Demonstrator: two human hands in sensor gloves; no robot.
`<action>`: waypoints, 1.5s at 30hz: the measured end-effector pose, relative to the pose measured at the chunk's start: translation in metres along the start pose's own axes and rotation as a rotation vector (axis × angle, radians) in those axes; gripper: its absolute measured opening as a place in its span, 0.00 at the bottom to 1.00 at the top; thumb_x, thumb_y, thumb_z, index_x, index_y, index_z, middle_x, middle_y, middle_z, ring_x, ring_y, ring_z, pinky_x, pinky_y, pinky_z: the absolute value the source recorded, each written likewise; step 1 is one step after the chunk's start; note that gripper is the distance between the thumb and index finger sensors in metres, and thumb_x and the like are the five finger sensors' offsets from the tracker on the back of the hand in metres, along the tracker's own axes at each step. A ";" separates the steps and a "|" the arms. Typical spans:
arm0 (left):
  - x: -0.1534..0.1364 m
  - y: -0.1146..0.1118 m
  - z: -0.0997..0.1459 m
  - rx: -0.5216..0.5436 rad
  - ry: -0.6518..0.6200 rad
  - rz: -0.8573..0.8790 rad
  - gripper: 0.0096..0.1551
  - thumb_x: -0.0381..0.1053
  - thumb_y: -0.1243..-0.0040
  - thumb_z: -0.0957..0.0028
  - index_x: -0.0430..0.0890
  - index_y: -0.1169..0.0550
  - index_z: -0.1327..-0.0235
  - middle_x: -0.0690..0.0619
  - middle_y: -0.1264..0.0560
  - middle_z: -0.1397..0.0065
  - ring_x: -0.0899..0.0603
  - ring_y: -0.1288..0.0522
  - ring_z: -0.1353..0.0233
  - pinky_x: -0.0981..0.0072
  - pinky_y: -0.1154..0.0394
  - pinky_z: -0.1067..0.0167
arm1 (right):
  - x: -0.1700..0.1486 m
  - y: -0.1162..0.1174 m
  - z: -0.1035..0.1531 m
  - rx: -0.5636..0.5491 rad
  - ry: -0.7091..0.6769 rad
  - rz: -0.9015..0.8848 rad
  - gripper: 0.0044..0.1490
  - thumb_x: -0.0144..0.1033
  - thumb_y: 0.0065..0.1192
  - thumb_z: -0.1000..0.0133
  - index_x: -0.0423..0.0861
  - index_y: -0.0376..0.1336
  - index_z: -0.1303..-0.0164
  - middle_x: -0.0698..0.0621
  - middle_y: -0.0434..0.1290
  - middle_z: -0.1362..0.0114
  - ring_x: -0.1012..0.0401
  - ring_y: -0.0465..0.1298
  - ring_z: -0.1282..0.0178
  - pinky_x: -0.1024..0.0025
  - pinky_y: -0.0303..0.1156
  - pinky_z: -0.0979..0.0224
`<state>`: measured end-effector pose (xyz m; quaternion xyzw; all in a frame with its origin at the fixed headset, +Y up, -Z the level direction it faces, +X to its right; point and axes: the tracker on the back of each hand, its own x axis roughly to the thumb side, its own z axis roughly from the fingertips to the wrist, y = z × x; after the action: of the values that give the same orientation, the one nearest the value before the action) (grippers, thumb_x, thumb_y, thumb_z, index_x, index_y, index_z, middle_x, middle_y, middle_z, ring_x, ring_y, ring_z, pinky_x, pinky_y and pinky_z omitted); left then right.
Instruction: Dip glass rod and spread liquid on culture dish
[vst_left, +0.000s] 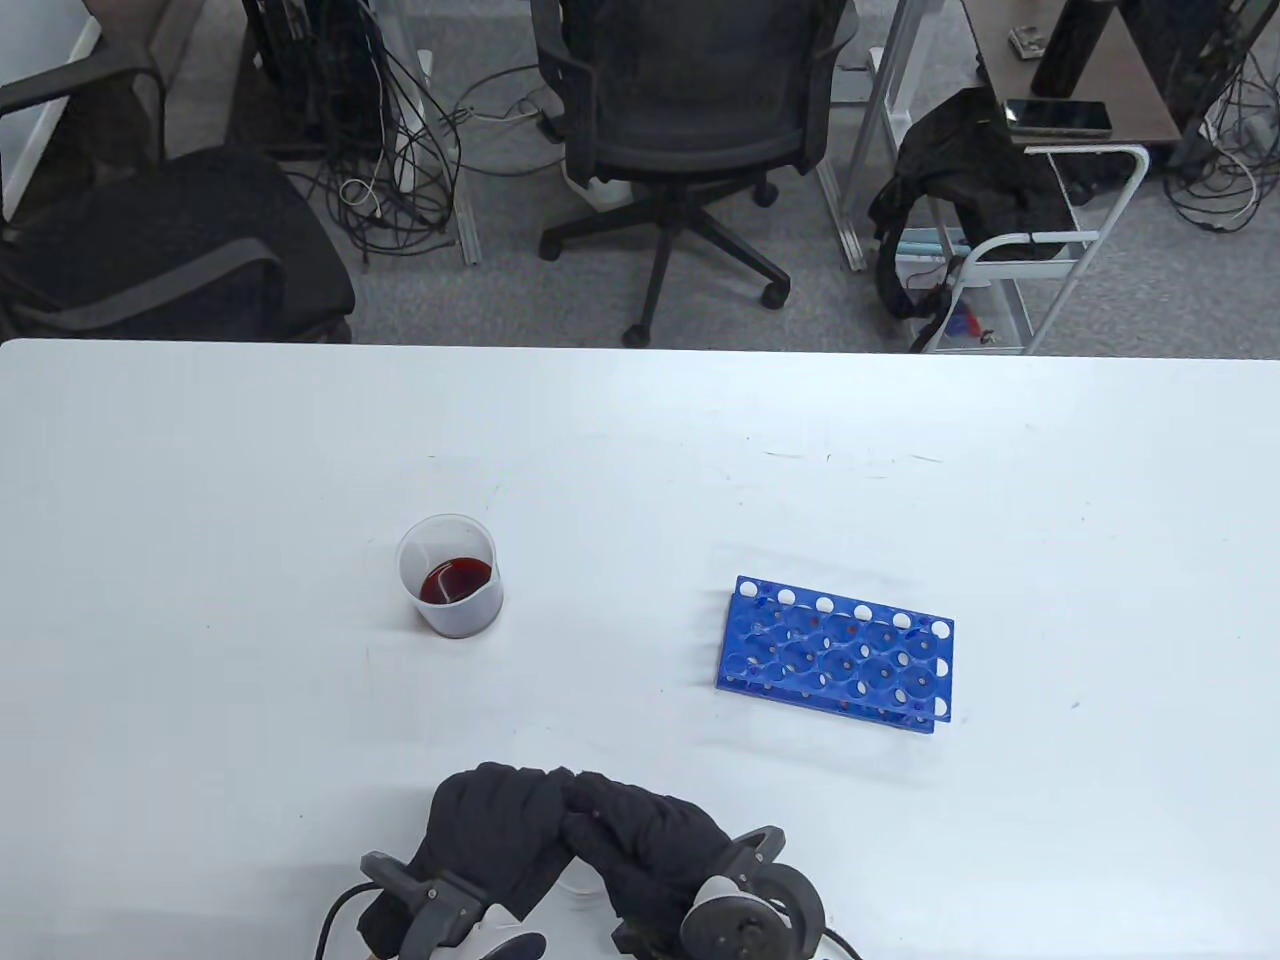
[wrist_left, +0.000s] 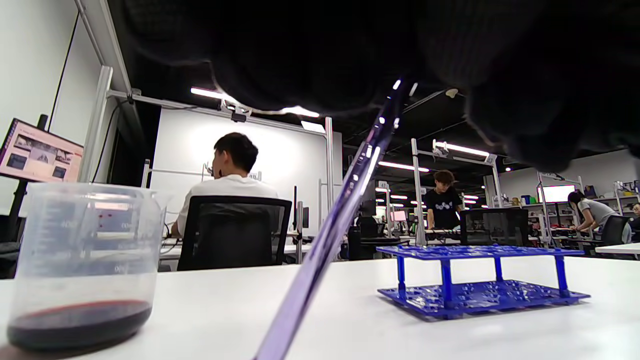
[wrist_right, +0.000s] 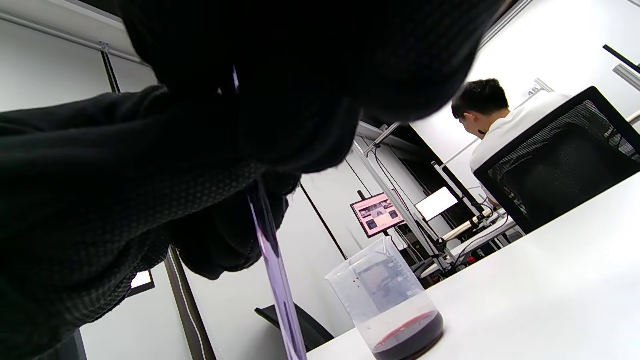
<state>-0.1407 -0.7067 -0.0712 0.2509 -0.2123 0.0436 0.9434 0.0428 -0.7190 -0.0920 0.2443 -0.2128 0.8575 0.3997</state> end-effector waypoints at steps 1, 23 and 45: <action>0.001 0.000 0.000 0.006 -0.001 0.002 0.29 0.66 0.40 0.47 0.49 0.18 0.42 0.56 0.16 0.47 0.44 0.16 0.52 0.55 0.19 0.46 | 0.001 0.000 0.000 -0.002 -0.002 0.002 0.27 0.49 0.63 0.41 0.48 0.66 0.36 0.52 0.80 0.42 0.67 0.84 0.56 0.69 0.83 0.53; -0.032 0.020 -0.001 0.090 0.122 0.087 0.23 0.64 0.32 0.50 0.50 0.12 0.54 0.55 0.11 0.56 0.45 0.12 0.61 0.59 0.15 0.58 | -0.030 0.008 -0.013 0.591 -0.047 0.206 0.65 0.69 0.56 0.43 0.39 0.36 0.11 0.33 0.44 0.11 0.30 0.54 0.17 0.22 0.56 0.28; -0.052 0.029 -0.002 0.063 0.191 0.186 0.19 0.62 0.29 0.53 0.53 0.11 0.57 0.54 0.10 0.54 0.44 0.10 0.60 0.60 0.14 0.59 | -0.069 0.073 0.024 1.223 0.029 0.509 0.67 0.77 0.19 0.41 0.39 0.07 0.23 0.31 0.12 0.19 0.29 0.16 0.24 0.14 0.25 0.35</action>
<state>-0.1924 -0.6794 -0.0818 0.2544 -0.1425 0.1614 0.9428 0.0299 -0.8155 -0.1255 0.3579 0.2667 0.8946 -0.0231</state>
